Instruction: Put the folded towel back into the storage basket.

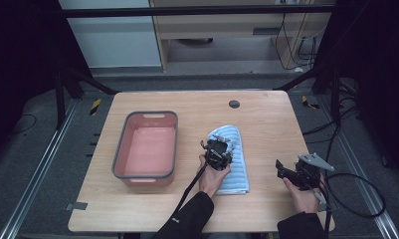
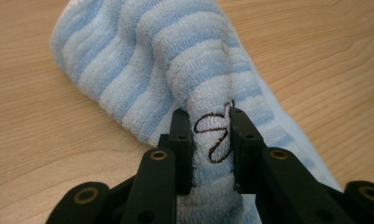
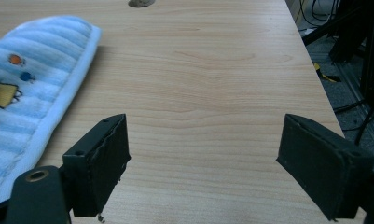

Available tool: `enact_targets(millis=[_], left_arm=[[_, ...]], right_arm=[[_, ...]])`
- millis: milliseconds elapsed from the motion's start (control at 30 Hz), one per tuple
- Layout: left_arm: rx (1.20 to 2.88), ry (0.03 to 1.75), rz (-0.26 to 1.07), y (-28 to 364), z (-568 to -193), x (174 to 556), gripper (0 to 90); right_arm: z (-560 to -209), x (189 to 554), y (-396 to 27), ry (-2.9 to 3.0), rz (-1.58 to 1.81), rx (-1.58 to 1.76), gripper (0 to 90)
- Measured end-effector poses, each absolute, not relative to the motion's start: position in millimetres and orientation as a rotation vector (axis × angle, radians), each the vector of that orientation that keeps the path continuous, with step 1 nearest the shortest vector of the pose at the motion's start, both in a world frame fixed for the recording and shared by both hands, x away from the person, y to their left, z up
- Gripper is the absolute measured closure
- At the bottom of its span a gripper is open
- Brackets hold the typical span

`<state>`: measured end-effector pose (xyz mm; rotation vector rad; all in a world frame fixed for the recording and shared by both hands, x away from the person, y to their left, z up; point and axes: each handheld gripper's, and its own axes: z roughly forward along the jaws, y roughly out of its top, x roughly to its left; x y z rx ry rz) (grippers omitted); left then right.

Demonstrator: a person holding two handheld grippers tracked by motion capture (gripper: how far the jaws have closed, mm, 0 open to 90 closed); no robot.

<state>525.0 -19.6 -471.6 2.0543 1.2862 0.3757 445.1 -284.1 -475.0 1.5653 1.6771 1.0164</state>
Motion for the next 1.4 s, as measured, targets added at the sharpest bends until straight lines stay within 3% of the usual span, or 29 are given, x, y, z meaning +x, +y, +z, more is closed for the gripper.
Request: enact_targets(millis=[800, 1400], left_arm=[[1.935, 1.132, 0.404, 29.4, -376.8, 494.9, 73.9], [1.888, 1.088, 0.535, 81.1, -315.7, 482.7, 73.8]], right_arm=[[-478.3, 446.1, -283.9, 1.700, 0.996, 1.557, 16.1], [-479.0, 446.9, -281.2, 1.704, 0.984, 1.545, 15.9]])
